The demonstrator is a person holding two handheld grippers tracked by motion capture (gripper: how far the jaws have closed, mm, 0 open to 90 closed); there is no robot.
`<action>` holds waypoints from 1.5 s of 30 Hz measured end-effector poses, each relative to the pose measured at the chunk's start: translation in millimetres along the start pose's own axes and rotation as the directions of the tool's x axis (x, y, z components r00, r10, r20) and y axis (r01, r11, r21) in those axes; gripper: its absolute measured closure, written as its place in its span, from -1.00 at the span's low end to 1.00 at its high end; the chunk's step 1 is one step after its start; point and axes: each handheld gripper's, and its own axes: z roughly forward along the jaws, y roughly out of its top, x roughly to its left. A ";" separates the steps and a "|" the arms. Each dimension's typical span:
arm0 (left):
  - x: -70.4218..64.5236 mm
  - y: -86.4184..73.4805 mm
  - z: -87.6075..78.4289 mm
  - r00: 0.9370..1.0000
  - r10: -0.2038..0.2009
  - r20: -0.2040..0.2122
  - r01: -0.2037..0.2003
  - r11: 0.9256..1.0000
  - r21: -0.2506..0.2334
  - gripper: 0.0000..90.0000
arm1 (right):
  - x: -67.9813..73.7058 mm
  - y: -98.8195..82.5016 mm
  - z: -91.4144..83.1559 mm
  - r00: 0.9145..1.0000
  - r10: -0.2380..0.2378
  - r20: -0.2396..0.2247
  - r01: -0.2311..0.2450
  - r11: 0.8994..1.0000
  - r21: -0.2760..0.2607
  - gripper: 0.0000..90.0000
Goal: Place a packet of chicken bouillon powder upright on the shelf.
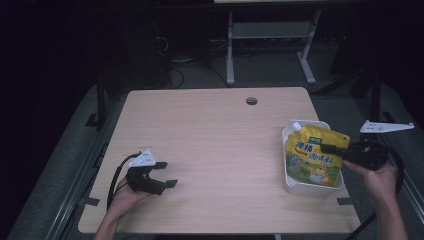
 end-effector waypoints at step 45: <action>-1.0 -0.4 2.4 1.000 -0.002 0.003 0.002 1.000 0.006 -0.55 | -11.1 -33.4 -13.5 0.999 0.052 -0.009 -0.052 0.998 -0.036 0.85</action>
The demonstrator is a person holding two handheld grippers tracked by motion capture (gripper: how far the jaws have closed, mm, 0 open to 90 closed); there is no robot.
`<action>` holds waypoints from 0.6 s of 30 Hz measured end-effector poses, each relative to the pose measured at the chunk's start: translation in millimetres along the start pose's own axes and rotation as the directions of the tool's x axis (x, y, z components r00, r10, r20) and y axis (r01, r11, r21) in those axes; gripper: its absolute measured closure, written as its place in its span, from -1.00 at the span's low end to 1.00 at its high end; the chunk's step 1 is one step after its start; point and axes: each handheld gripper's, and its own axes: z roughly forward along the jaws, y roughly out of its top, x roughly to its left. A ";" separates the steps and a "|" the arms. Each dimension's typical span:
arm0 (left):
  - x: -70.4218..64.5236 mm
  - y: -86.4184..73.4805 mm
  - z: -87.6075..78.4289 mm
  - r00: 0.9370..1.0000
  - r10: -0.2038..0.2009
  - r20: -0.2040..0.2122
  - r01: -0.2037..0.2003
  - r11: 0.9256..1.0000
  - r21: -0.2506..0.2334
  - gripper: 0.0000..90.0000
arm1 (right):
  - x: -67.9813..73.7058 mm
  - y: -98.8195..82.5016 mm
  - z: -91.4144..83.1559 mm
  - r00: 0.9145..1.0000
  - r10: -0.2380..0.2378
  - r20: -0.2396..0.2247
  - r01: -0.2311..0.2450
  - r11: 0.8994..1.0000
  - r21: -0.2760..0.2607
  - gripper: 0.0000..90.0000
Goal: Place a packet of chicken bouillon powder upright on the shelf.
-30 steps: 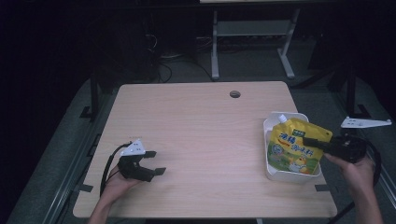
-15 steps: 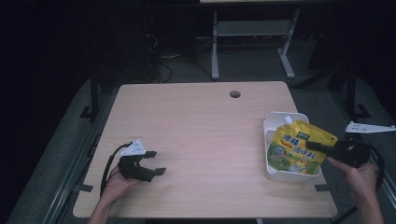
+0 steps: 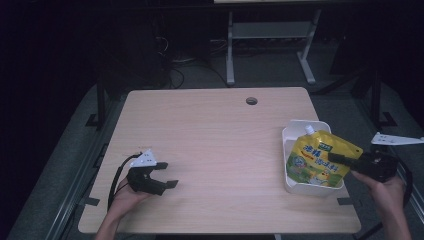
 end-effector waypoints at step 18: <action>0.8 -0.2 -1.4 1.000 0.000 0.007 0.000 1.000 -0.003 -0.55 | 18.6 39.2 -21.7 0.997 -0.062 0.054 0.064 0.997 -0.038 0.43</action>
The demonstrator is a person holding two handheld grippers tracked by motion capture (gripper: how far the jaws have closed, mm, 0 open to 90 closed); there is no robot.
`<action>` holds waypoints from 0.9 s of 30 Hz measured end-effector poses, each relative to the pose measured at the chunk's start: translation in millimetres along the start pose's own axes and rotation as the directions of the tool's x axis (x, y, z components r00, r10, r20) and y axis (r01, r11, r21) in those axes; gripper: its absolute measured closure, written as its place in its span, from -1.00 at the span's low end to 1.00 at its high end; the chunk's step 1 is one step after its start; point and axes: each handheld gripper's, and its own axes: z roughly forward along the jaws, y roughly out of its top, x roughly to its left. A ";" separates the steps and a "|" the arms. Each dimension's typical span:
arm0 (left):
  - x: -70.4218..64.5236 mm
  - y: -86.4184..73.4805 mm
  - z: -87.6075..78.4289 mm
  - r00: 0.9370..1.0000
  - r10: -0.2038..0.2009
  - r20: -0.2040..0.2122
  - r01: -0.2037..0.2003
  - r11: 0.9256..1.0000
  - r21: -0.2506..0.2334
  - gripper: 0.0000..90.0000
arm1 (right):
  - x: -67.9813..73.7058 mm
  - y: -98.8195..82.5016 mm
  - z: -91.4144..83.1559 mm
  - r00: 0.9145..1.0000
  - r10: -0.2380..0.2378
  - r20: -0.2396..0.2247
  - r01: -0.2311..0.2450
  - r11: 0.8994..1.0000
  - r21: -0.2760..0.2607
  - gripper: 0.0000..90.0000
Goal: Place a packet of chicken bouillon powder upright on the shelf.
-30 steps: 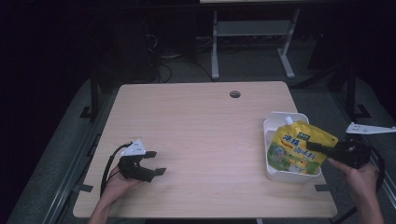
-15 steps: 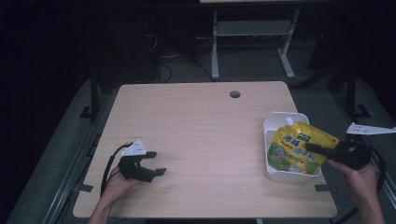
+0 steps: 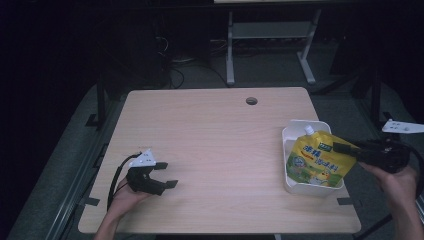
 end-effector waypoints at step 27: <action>-0.1 0.1 -2.7 1.000 -0.005 -0.002 0.005 1.000 -0.009 -0.55 | 42.5 21.2 5.6 0.991 -0.119 -0.061 0.120 0.993 0.016 0.34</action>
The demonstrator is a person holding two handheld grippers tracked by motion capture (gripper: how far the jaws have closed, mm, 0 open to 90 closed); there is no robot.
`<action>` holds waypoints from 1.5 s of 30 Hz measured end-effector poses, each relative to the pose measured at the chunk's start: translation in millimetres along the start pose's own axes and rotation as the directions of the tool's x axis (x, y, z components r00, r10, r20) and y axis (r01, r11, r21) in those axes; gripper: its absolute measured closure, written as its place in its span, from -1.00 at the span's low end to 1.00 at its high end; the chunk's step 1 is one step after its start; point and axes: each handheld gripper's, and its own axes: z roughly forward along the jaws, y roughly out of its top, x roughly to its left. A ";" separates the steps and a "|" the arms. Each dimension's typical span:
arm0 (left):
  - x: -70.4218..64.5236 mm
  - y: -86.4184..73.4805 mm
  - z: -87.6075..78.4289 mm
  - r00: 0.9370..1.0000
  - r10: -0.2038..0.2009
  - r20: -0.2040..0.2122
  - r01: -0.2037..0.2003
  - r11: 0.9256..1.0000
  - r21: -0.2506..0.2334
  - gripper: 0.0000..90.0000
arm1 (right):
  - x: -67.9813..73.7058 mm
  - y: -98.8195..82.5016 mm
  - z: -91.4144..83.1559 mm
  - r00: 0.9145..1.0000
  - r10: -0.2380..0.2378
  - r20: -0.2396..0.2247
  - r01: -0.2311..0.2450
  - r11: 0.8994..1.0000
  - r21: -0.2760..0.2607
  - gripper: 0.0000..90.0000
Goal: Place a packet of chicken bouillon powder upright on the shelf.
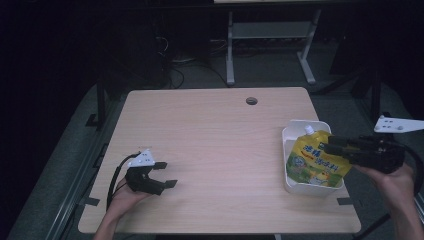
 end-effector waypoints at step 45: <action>1.9 -0.8 -0.7 1.000 0.008 0.003 -0.008 1.000 0.012 -0.55 | 40.4 -26.3 83.0 0.991 -0.049 -0.125 0.060 0.994 0.089 0.14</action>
